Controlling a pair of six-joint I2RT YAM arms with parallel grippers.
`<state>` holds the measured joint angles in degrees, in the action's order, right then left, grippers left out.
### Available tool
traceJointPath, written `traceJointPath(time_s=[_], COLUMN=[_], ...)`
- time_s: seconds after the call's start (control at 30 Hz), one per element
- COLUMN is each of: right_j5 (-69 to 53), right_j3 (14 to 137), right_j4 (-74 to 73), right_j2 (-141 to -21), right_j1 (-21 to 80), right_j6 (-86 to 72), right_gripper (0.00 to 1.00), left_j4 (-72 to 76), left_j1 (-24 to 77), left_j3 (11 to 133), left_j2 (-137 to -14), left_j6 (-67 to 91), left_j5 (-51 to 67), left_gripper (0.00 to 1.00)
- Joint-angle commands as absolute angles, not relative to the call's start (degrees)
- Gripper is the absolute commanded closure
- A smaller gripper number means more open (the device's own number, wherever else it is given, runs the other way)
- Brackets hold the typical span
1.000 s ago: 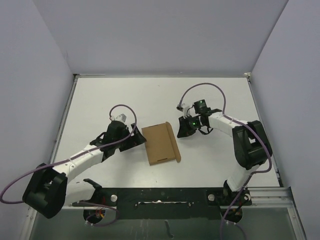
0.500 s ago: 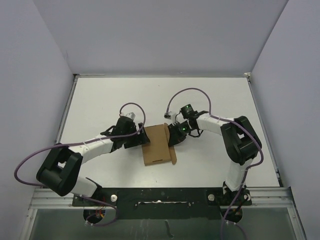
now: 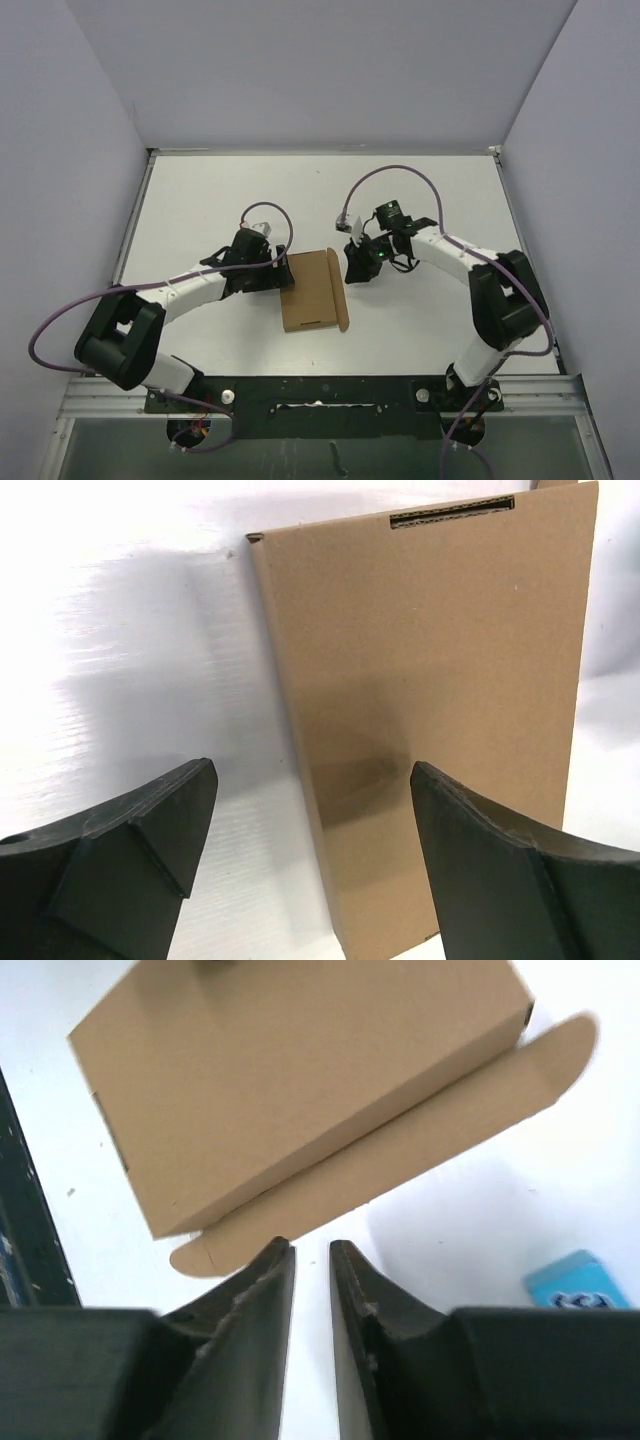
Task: Fold the paper box
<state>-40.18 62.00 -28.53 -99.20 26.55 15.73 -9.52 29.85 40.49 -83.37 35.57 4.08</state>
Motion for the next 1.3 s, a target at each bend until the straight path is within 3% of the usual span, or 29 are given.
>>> traceJointPath(time_s=[0.0, 0.1, 0.23, 0.37, 0.47, 0.67, 0.83, 1.03, 1.27], right_j5=[-46.1, -50.3, -57.9, -55.4, -51.0, -59.4, -58.0, -54.5, -53.5], right_j3=[56.3, 48.5, 40.4, 40.0, 41.2, 51.5, 53.7, 56.8, 58.5], right_j4=[-26.8, -25.5, -28.7, -27.7, -24.5, -17.2, -10.0, -9.3, -10.5], right_j2=[-86.0, -79.0, -74.7, -76.5, -78.8, -86.7, -93.2, -101.2, -105.2], right_j1=[27.1, 27.8, 28.0, 30.1, 31.0, 25.7, 25.1, 25.4, 25.9], right_j6=[33.4, 49.5, 73.6, 74.9, 69.2, 27.8, 4.2, -9.3, -12.6], right_gripper=[0.68, 0.49, 0.34, 0.30, 0.32, 0.41, 0.34, 0.30, 0.33], left_j4=[-9.8, -7.9, -4.1, -2.0, 0.2, 4.0, 6.7, 8.8, 9.9], left_j1=[29.1, 28.9, 28.8, 28.7, 28.7, 28.4, 28.2, 28.0, 27.8], left_j3=[42.2, 39.6, 34.4, 30.0, 27.2, 24.4, 23.5, 22.0, 21.6], left_j2=[-76.8, -71.9, -65.8, -62.0, -61.2, -61.8, -62.9, -63.5, -64.5], left_j6=[33.7, 34.6, 37.1, 40.5, 42.7, 44.9, 46.3, 48.2, 49.2], left_j5=[3.1, 3.9, 5.4, 6.7, 8.4, 9.9, 10.6, 11.1, 11.3], left_gripper=[0.22, 0.21, 0.21, 0.20, 0.20, 0.20, 0.20, 0.20, 0.20])
